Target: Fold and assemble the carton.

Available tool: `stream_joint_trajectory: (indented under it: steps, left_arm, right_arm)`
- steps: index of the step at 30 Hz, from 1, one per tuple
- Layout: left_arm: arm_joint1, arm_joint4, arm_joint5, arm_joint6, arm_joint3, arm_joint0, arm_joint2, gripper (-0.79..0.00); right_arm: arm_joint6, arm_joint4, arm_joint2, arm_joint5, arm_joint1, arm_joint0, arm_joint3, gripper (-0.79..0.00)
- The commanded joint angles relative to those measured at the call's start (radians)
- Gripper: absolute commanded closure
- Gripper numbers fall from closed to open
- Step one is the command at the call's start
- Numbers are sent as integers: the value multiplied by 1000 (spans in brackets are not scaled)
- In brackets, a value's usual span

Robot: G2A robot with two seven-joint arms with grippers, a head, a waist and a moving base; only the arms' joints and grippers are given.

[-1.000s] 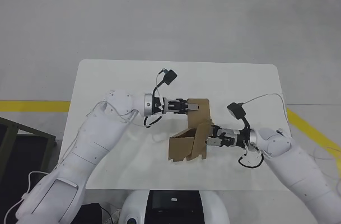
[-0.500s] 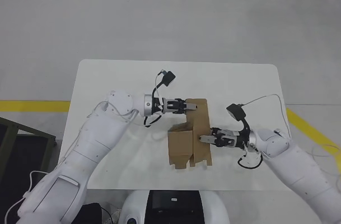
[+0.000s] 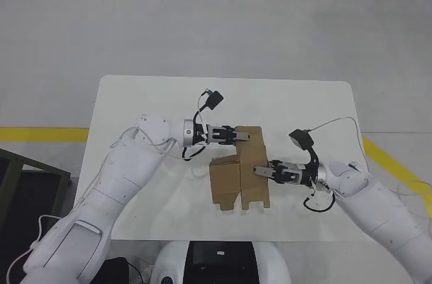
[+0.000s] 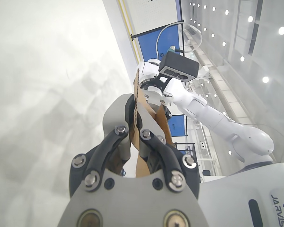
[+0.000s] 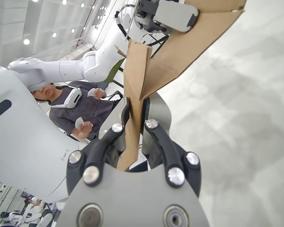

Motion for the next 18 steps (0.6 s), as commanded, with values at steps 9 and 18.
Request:
stream_joint_trajectory:
  steps: [9,18]
  left_arm:
    - [-4,4,-14,3,-1,-5,-3,-785]
    - [4,-22,-45,5,-27,5,-45,-785]
  right_arm:
    - [0,30,-30,0,5,20,11,0]
    - [0,56,-55,0,8,31,22,0]
